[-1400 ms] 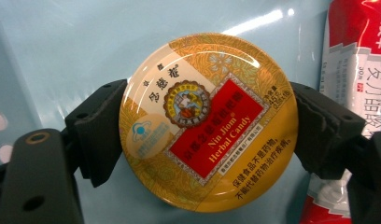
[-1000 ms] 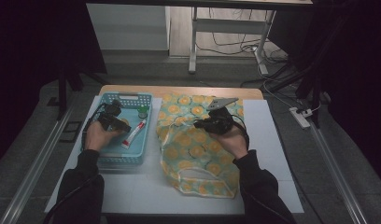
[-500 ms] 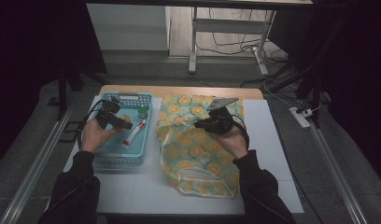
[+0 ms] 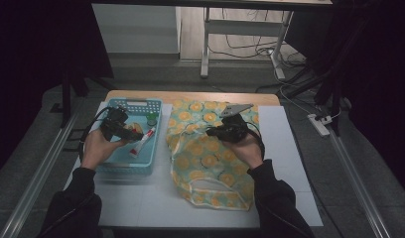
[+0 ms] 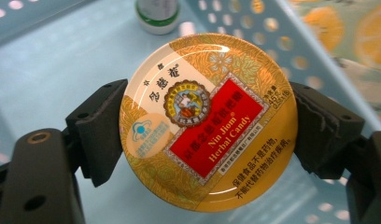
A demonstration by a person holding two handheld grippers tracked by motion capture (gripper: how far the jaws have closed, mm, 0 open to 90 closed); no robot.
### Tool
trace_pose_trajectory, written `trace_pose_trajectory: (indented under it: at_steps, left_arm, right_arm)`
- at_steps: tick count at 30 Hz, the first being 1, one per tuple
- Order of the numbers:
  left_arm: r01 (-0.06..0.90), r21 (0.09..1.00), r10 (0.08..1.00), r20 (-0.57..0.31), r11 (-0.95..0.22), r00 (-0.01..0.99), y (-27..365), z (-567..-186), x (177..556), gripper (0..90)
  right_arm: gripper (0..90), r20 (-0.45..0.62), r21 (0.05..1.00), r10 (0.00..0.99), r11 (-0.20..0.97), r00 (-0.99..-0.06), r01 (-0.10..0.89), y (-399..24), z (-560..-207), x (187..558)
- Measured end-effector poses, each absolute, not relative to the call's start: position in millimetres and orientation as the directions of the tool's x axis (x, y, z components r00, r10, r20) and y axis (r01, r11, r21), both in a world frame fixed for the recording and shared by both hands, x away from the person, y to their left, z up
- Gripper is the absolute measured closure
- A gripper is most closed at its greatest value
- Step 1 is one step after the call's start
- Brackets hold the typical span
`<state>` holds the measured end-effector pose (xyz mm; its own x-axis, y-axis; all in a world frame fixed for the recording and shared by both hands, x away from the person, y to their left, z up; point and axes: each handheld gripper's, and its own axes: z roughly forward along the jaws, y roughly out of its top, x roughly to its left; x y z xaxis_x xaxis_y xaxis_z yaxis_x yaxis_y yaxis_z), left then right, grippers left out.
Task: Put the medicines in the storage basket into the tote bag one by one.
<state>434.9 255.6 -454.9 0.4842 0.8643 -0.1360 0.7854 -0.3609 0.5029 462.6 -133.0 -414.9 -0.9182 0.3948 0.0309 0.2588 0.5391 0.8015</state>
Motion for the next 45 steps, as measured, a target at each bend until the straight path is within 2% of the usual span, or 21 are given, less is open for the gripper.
trace_pose_trajectory:
  at_steps: [32, 45]
  left_arm:
    - [0.641, 0.581, 0.705, -0.155, -0.502, 0.692, 195.4, -427.4, 373.3, 20.3]
    - [0.571, 0.602, 0.625, -0.147, -0.559, 0.767, 152.1, -418.5, 359.3, 20.3]
  right_arm:
    - [89.8, 0.031, 0.803, 0.402, 0.536, -0.915, 0.262, -133.7, -416.5, 464.2]
    - [89.8, 0.035, 0.807, 0.408, 0.527, -0.912, 0.267, -134.9, -418.3, 466.2]
